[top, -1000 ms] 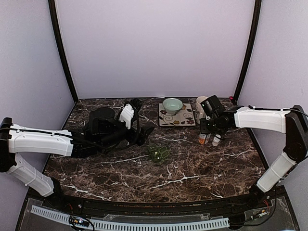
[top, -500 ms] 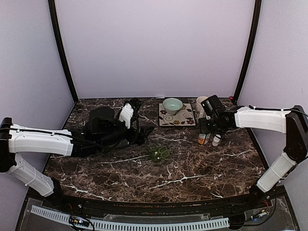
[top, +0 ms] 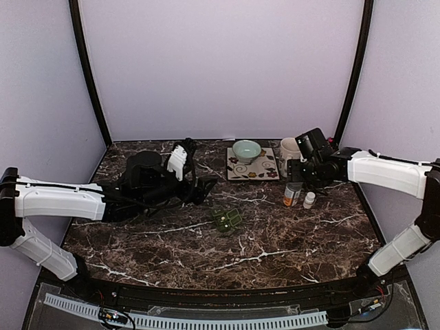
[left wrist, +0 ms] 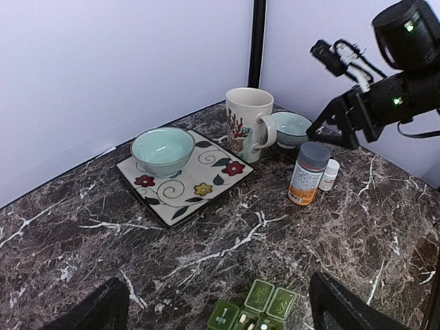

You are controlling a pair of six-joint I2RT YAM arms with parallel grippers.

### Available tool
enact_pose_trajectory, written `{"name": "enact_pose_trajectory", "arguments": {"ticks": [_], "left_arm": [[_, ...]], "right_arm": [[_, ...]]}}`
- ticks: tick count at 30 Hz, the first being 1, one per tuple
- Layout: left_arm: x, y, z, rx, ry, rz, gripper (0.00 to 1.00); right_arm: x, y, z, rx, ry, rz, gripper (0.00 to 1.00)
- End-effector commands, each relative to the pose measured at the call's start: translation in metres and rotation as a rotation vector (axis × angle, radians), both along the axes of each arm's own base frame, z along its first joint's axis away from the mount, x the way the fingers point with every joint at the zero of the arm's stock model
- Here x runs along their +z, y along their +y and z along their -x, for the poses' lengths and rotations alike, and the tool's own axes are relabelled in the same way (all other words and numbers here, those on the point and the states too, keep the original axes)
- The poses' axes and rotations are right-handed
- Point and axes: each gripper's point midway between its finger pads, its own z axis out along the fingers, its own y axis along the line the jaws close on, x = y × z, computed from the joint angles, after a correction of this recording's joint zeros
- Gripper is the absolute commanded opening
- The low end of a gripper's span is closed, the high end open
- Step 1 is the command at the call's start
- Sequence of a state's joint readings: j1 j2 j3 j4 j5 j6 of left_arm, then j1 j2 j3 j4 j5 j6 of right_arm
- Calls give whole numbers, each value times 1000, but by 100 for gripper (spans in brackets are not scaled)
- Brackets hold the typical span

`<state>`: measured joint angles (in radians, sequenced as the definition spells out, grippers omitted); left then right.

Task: Sort the pills into containers
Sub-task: Place the pill bottle at the center of the board, then close the lid of the pill container.

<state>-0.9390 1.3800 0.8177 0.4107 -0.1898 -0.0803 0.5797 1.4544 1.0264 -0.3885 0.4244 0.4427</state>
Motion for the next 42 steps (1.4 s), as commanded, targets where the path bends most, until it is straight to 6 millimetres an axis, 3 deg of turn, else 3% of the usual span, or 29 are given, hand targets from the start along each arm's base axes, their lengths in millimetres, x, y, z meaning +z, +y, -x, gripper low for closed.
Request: {"name": "enact_pose_trajectory", "arguments": {"ticks": [1,4,5,9,15,21,24,29,32,42], "left_arm": [[-26,5,-2,7,79,1,97],[-37,9,-4,12,119,7,99],[-40,10,-4,13,128,6,99],[-56,16,-8,36,194,-2,99],[-79,22,-12,56,293,15,94],[-95,26,-16,67,355,38,90],[-101,26,-17,68,372,35,88],[-113,27,-18,73,400,15,84],[-119,27,-17,69,416,4,81],[-136,11,-12,-4,500,-45,78]], "right_arm": [[47,11,1,56,-141,-72,76],[72,31,7,137,-213,-163,98],[78,39,9,169,-229,-197,100],[83,75,15,301,-228,-307,100],[65,132,28,486,-168,-408,100],[52,158,40,550,-159,-473,99],[42,159,39,527,-137,-490,91],[3,162,40,467,-4,-514,55],[-15,163,43,432,52,-529,45],[-59,159,51,353,178,-542,36]]}}
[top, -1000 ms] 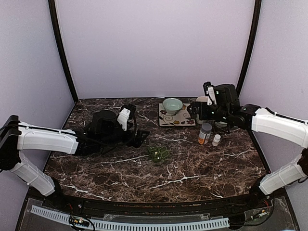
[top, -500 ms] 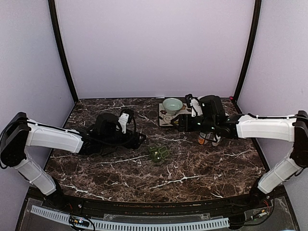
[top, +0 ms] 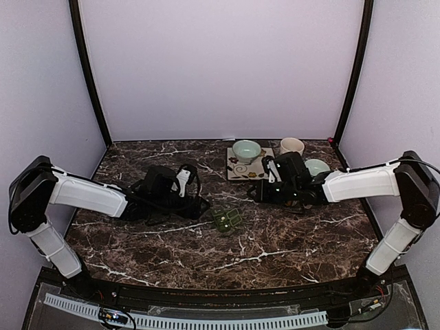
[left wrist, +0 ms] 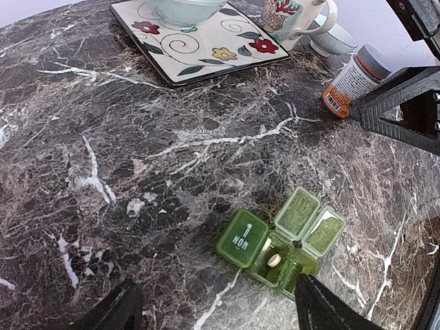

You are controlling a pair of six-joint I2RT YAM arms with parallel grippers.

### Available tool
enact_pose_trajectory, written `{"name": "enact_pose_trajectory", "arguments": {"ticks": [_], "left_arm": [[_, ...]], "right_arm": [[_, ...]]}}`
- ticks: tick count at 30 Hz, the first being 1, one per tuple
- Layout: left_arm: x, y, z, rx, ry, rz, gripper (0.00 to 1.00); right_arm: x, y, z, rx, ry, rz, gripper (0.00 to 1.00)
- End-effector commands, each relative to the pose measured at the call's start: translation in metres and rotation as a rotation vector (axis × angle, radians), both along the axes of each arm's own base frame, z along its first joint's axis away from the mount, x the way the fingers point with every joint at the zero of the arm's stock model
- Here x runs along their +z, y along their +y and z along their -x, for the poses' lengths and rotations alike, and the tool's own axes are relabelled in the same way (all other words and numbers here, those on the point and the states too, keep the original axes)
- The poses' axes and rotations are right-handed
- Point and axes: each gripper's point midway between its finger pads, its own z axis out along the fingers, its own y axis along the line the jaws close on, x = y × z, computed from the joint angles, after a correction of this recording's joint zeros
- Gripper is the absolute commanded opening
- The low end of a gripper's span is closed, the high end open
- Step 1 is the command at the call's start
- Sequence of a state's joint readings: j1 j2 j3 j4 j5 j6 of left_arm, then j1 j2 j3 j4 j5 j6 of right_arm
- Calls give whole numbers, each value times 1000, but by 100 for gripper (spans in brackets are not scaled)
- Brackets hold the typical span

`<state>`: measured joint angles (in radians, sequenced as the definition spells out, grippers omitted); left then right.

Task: Sort the pills into containers
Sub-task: Close the lid of the pill container.

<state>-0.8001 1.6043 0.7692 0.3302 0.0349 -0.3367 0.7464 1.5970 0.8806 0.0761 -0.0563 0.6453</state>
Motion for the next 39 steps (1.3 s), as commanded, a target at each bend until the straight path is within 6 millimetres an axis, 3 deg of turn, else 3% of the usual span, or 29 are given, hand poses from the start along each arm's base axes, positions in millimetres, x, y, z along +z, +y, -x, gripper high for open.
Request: {"name": "enact_pose_trajectory", "arguments": {"ticks": [1,6,17,27,39], "left_arm": [[-2,-10,2,-47,48,5,78],[-7,-13,3,-60,76,-2,78],[-15,-7,11,-51,134,-33,75],[-27,-2,20,-47,204,-62,66],[-44,-9,29,-76,280,-95,56]], "right_arm": [[-17,7,5,-3,67,-27,36],[-32,12,12,8,127,-47,31],[-52,21,16,15,206,-77,31],[-61,23,16,16,229,-70,31],[-66,26,16,22,250,-68,31]]}}
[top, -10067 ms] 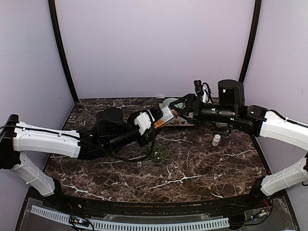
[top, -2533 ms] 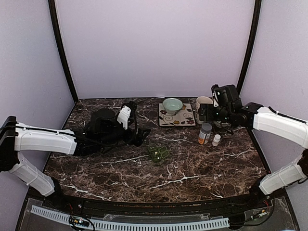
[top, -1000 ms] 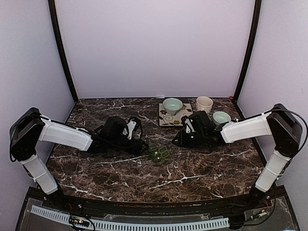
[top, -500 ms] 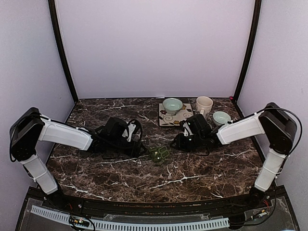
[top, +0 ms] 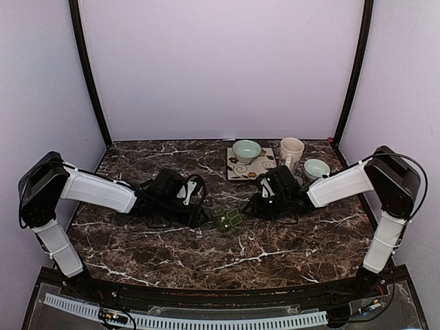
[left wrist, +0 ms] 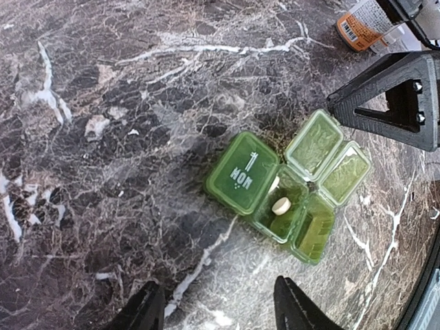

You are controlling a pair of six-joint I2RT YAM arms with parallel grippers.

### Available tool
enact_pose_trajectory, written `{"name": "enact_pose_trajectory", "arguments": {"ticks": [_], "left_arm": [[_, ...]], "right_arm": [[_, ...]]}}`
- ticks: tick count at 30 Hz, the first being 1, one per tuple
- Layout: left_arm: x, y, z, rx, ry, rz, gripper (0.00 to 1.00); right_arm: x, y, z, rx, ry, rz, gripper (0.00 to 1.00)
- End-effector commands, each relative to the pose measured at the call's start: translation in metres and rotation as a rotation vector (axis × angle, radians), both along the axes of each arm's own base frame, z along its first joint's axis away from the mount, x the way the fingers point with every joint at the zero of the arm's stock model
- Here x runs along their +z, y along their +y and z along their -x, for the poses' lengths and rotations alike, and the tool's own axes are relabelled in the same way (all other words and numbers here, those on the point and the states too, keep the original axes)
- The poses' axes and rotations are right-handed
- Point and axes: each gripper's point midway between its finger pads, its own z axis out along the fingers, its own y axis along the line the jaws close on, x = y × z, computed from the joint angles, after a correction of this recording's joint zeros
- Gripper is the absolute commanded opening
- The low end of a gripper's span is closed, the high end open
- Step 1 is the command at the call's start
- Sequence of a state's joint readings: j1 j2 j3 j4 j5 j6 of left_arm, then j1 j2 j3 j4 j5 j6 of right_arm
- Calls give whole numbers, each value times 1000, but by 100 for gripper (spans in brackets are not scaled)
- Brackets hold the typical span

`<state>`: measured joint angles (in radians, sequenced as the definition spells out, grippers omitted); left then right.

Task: Sort the pills into containers
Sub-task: Close the lid of the pill container.

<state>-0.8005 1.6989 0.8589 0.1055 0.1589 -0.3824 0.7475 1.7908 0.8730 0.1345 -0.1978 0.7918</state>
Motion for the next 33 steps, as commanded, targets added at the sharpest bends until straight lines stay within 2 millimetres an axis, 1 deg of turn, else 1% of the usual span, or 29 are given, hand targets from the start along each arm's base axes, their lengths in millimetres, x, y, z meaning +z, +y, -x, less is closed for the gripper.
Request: {"name": "enact_pose_trajectory", "arguments": {"ticks": [1,12,20,25,33], "left_arm": [[-1,-6,4,-16,37,-13,55],[-10,-17,9,-48,45,-71,55],[-15,-17,11,-53,51,-98,55],[-12,-17,10,-53,42,-98,54],[-19,-19,9,-61,43,-128,54]], "right_arm": [[6,11,-3,13,-6,-33,31],[5,14,-1,20,-4,-33,31],[2,15,-1,23,-6,-12,30],[0,16,0,27,-4,-7,30],[-1,17,0,30,-4,3,30]]}}
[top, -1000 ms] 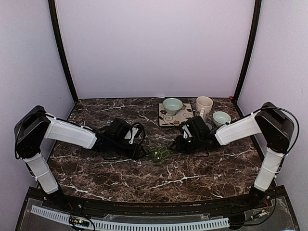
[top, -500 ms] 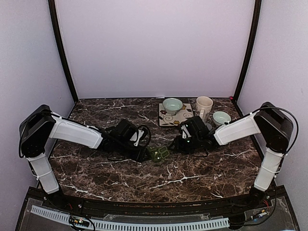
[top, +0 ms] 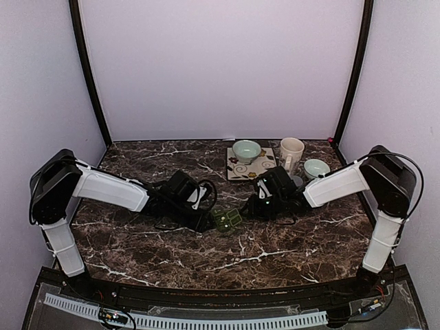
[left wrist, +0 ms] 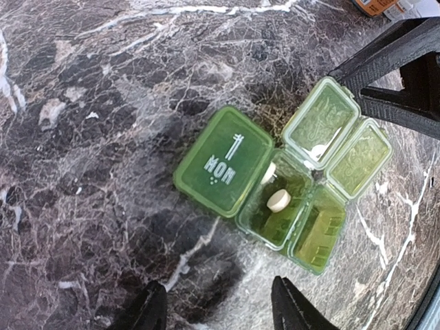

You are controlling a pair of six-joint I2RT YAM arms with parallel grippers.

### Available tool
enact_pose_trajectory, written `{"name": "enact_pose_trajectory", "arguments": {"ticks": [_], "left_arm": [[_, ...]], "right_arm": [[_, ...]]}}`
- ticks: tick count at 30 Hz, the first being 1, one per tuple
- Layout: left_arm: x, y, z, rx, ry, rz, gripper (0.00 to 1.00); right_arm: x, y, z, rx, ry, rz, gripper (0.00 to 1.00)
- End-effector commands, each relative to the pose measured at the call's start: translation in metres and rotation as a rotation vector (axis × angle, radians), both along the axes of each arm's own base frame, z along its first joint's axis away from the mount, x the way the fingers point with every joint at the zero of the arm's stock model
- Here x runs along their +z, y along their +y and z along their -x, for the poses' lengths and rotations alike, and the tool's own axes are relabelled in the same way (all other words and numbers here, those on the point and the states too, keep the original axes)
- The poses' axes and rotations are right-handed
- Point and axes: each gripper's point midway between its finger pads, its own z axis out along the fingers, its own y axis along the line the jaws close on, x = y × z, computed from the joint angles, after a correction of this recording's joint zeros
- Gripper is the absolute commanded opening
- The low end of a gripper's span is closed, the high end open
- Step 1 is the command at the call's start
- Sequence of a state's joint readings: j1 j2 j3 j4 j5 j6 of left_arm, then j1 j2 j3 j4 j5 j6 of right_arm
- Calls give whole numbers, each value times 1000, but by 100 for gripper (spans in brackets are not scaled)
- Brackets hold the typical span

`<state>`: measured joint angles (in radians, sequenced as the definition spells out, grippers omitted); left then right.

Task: Sort the pills into containers
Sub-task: Close the lid of the pill container.

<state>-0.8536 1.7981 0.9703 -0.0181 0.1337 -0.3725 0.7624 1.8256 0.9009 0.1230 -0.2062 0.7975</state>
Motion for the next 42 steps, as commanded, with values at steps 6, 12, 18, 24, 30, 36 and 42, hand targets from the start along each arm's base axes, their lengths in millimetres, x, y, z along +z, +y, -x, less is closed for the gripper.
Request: {"name": "enact_pose_trajectory", "arguments": {"ticks": [6,12,18,24,30,36,42], "left_arm": [[-5,-4,0,-29,-17,-74,52],[-10,-5,-1,-32,-15,-106,52],[-14,-6,0,-40,-11,-129,52],[-16,-5,1,-41,-9,-140,52],[-16,-5,0,-39,-9,-143,52],[-16,-5,0,-39,-9,-144,52],[-16,-5,0,-38,-9,-145,52]], "right_arm": [[5,10,-3,17,-26,-1,30],[5,10,-1,18,-26,0,30],[6,12,-1,22,-27,-5,30],[6,14,0,28,-27,-5,30],[10,18,0,35,-39,-4,30],[15,21,0,42,-55,1,30],[18,24,2,50,-60,2,30]]}}
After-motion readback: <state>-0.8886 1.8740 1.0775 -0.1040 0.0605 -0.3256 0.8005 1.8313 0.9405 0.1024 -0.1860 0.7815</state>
